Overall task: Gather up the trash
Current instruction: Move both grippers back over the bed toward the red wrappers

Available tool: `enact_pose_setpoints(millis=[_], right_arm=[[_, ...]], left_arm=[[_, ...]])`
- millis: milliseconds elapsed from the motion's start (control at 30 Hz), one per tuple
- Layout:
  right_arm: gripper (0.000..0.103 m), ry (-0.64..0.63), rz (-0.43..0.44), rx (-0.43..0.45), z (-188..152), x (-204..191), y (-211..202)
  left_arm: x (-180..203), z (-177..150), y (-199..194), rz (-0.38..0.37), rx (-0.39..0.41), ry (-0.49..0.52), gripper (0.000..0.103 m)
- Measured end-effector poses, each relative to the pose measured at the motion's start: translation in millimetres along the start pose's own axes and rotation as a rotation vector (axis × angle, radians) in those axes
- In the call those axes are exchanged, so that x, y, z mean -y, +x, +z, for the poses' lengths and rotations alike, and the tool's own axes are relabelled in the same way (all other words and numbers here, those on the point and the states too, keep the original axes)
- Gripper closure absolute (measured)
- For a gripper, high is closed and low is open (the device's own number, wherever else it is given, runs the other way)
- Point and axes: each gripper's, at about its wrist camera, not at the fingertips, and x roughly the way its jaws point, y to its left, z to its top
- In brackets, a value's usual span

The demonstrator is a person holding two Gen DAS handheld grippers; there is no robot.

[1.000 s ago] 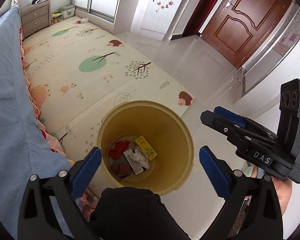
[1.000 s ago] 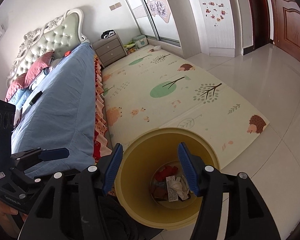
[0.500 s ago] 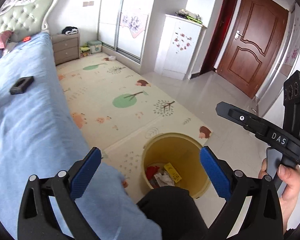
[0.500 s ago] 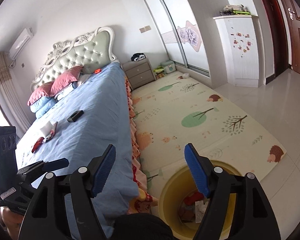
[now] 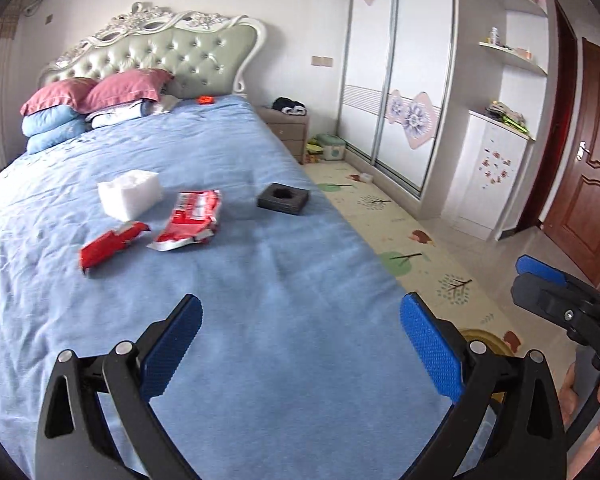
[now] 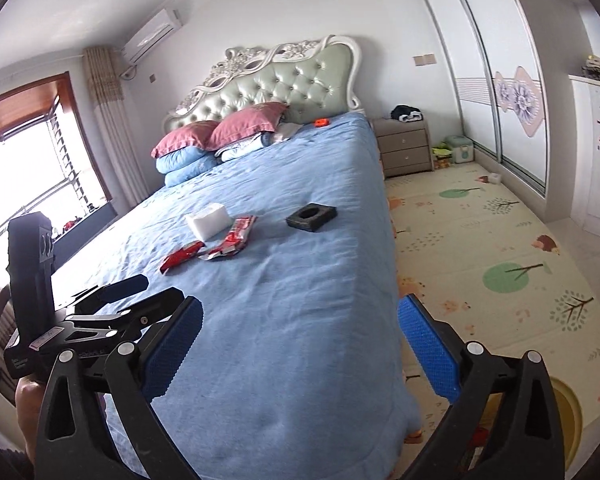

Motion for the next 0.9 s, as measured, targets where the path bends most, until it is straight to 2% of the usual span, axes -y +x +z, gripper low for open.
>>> enact_pose_setpoints(millis=[167, 500, 733, 900], right_arm=[[0.008, -0.044, 0.055, -0.038, 13.2, -39.2, 40.4], [0.008, -0.125, 0.137, -0.155, 27.6, -100.2, 129.6], [0.008, -0.159, 0.136, -0.198, 44.3, -114.7, 179.0], [0.008, -0.158, 0.132, -0.246, 55.8, -110.9, 214.5]], left_arm=[[-49.6, -1.0, -6.5, 0.076, 0.015, -0.05, 0.004], [-132.4, 10.4, 11.0, 0.162, -0.001, -0.112, 0.004], [-168.1, 23.1, 40.8, 0.184, -0.05, -0.096, 0.004], [-194.0, 38.3, 73.0, 0.138, -0.087, -0.074, 0.004]])
